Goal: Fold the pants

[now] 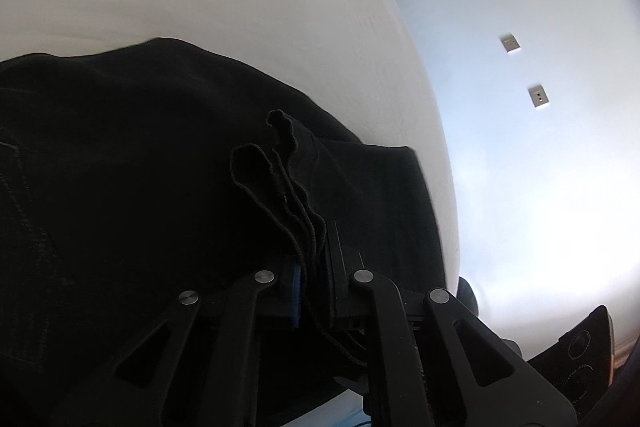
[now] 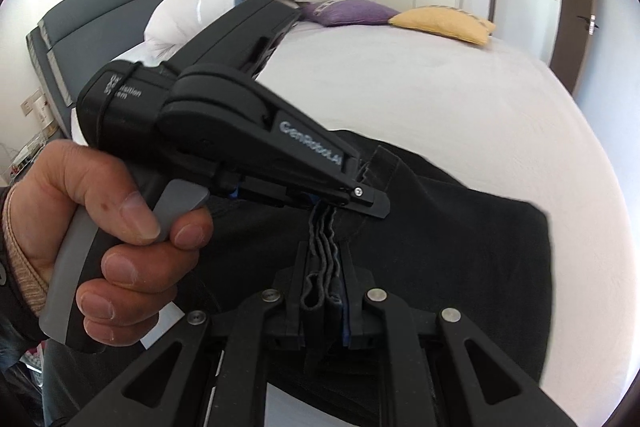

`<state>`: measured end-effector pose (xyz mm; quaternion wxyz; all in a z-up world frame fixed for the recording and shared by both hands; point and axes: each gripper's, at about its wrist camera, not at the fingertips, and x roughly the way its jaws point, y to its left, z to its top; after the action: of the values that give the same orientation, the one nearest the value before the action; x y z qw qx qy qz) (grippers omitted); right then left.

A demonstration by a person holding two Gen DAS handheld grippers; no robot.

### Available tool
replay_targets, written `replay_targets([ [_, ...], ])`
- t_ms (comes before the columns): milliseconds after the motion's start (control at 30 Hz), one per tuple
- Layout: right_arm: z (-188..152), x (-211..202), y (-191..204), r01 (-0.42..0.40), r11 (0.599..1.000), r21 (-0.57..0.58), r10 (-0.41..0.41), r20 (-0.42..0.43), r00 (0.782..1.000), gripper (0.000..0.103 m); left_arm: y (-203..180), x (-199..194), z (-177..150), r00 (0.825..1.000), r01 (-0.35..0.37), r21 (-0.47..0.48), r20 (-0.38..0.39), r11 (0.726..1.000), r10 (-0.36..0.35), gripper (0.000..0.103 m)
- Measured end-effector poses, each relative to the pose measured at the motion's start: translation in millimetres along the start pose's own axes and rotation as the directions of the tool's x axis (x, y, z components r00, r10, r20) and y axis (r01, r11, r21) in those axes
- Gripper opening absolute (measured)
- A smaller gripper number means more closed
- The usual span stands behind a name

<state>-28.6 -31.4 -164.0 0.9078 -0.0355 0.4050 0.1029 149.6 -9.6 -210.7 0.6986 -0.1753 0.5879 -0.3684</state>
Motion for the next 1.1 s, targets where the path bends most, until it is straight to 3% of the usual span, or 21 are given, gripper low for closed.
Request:
replay_targets([
  [233,17,38,44,-0.063,0.998,-0.030,0.061,-0.042,0.997,0.013,62,-40,-7,0.997,-0.070,-0.051,0.025,0.996,0.071,0.007],
  [533,16,69,55,-0.073,0.997,-0.019,0.070,-0.107,0.992,0.014,83,-39,-10,0.993,-0.113,-0.052,0.013,0.992,0.114,0.007],
  [600,15,73,53,-0.083,0.996,-0.014,0.080,-0.118,0.990,0.019,75,-26,-2,0.994,-0.111,-0.059,0.012,0.992,0.112,0.007],
  [667,14,78,53,-0.125,0.992,-0.004,0.123,-0.148,0.981,0.038,73,-25,0,0.994,-0.107,-0.067,0.015,0.992,0.108,0.009],
  [733,15,78,52,-0.194,0.980,0.039,0.198,-0.171,0.965,0.044,73,-28,3,0.993,-0.117,-0.063,0.023,0.991,0.119,0.015],
  [867,6,47,25,-0.350,0.923,0.160,0.372,-0.138,0.918,0.047,75,-54,4,0.970,-0.230,-0.056,0.071,0.972,0.233,0.016],
  [1000,-3,11,-23,-0.404,0.876,0.264,0.435,-0.065,0.898,0.047,83,-100,-6,0.929,-0.349,-0.053,0.108,0.935,0.353,0.016],
  [1033,-2,3,-40,-0.410,0.864,0.290,0.440,-0.041,0.897,0.047,78,-105,-8,0.927,-0.348,-0.048,0.131,0.936,0.351,0.016],
  [1100,-3,-9,-85,-0.431,0.831,0.352,0.454,0.021,0.891,0.047,56,-111,-14,0.940,-0.292,-0.013,0.179,0.956,0.289,0.016],
])
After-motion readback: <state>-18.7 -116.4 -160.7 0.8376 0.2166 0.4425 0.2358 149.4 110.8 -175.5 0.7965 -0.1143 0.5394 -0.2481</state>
